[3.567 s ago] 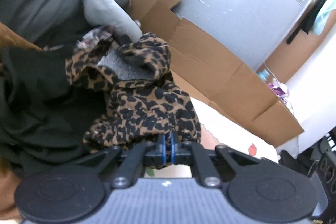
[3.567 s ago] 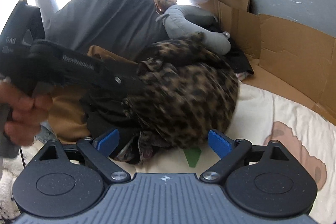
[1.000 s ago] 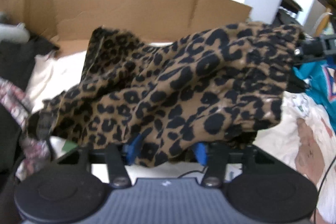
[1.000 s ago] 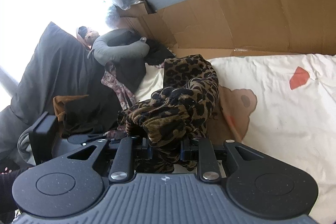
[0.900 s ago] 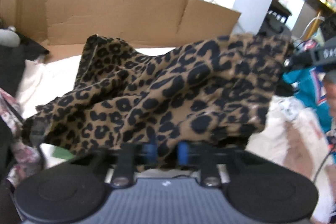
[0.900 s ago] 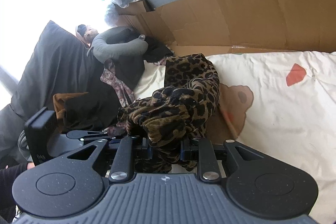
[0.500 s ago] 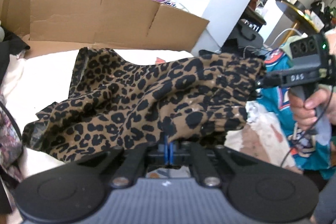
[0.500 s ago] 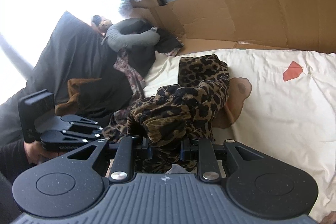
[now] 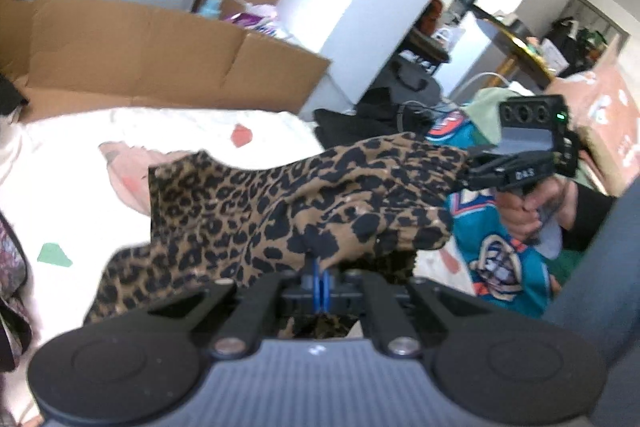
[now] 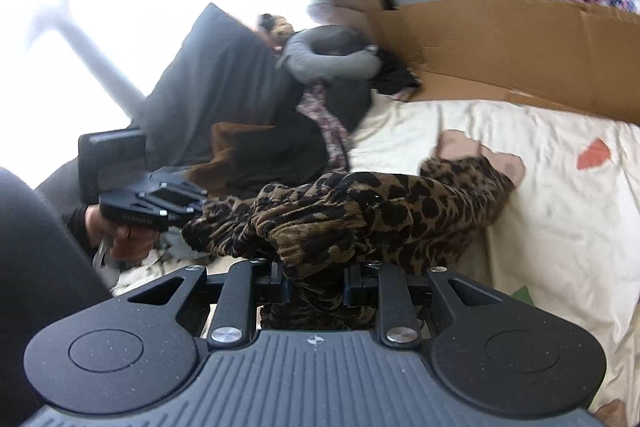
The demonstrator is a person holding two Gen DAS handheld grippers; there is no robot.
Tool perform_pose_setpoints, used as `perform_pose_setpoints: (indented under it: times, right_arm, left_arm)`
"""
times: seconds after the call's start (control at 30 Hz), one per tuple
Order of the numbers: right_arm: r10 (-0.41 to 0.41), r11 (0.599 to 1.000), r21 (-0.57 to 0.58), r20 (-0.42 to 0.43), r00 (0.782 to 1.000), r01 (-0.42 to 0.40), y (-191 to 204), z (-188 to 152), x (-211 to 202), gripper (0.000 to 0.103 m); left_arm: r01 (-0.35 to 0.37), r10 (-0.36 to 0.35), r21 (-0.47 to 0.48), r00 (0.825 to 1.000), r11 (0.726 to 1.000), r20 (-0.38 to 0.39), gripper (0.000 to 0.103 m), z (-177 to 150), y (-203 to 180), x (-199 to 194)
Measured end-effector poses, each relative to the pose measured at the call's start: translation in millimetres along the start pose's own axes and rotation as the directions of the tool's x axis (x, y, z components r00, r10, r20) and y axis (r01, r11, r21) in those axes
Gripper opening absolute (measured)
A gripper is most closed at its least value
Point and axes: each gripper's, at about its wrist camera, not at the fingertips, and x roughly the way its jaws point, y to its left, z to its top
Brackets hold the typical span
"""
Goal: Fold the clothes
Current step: 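Lift the leopard-print trousers off the pile with both tools and pull them apart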
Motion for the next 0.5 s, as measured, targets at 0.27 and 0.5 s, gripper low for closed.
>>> perform_pose_setpoints:
  times: [0.27,0.5]
  right_arm:
    - [0.16,0.987,-0.022,0.031,0.987,-0.16,18.6,27.6,-36.2,0.024]
    - [0.149,0.989,-0.008,0.037,0.988,-0.149,10.2,30.1,-29.9,0.024]
  left_arm:
    - [0.078,-0.078,-0.001,0.996,0.997,0.041,0.002,45.5,13.1,-56.2]
    - [0.057,-0.053,-0.058,0.997,0.997,0.06,0.002,53.3,43.0,-49.5]
